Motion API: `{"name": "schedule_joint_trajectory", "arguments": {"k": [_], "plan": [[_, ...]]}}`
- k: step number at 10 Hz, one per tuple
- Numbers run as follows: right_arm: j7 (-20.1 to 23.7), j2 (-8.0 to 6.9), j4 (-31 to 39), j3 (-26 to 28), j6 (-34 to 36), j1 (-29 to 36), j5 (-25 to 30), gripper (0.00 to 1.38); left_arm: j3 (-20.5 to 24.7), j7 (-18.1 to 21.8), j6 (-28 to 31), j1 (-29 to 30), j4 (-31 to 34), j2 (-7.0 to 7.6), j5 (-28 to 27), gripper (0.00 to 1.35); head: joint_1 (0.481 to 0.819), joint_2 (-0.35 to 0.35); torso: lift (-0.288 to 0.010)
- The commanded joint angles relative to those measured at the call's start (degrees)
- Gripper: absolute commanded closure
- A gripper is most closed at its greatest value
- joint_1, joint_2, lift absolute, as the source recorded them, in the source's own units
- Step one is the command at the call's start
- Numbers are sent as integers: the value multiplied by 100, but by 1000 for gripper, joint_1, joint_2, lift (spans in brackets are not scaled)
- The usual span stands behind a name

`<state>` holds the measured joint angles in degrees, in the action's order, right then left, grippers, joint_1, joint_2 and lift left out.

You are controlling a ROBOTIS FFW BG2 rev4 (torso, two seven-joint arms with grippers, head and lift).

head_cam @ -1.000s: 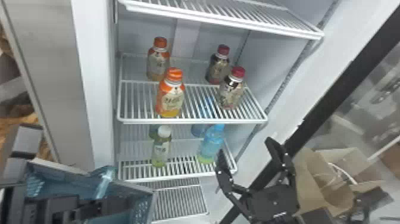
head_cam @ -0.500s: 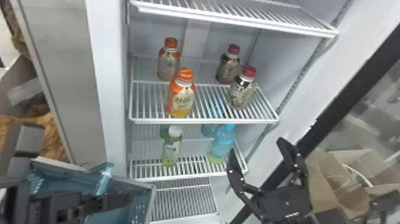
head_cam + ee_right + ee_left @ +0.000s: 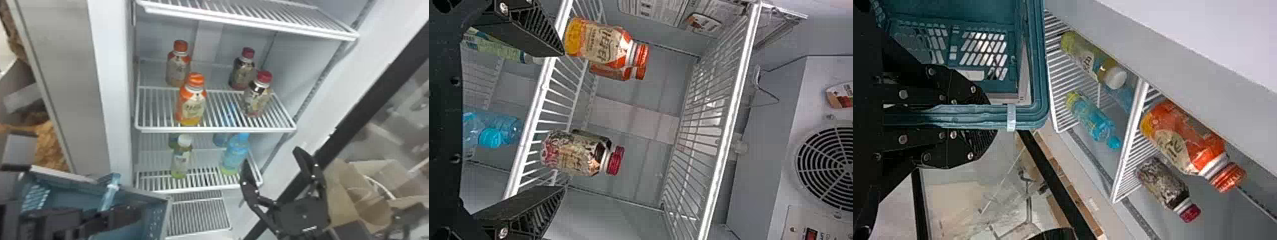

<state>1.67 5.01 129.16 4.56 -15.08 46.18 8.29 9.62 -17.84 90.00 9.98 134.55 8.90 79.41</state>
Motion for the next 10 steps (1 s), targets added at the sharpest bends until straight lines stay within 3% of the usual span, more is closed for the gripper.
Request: {"name": "schedule_joint_trajectory", "arguments": {"k": [1,3,6,10], "plan": [[0,0,0,1,3,-6,5,90,44,0,3,99,52,-11,34,1205,695,-313,-40],[9,0,0,1,3,-6,-7,88,32,0,3,155,108,-37,252,1205,695,-314,-40],[0,-8,113,46,3,-90,73,88,32,132,3,324,235,-19,1291,1205,695,-350,-40],[0,-17,99,69,-11,-273,142,88,295,193,3,591,164,-37,1383,1205,695,-350,-40]]}}
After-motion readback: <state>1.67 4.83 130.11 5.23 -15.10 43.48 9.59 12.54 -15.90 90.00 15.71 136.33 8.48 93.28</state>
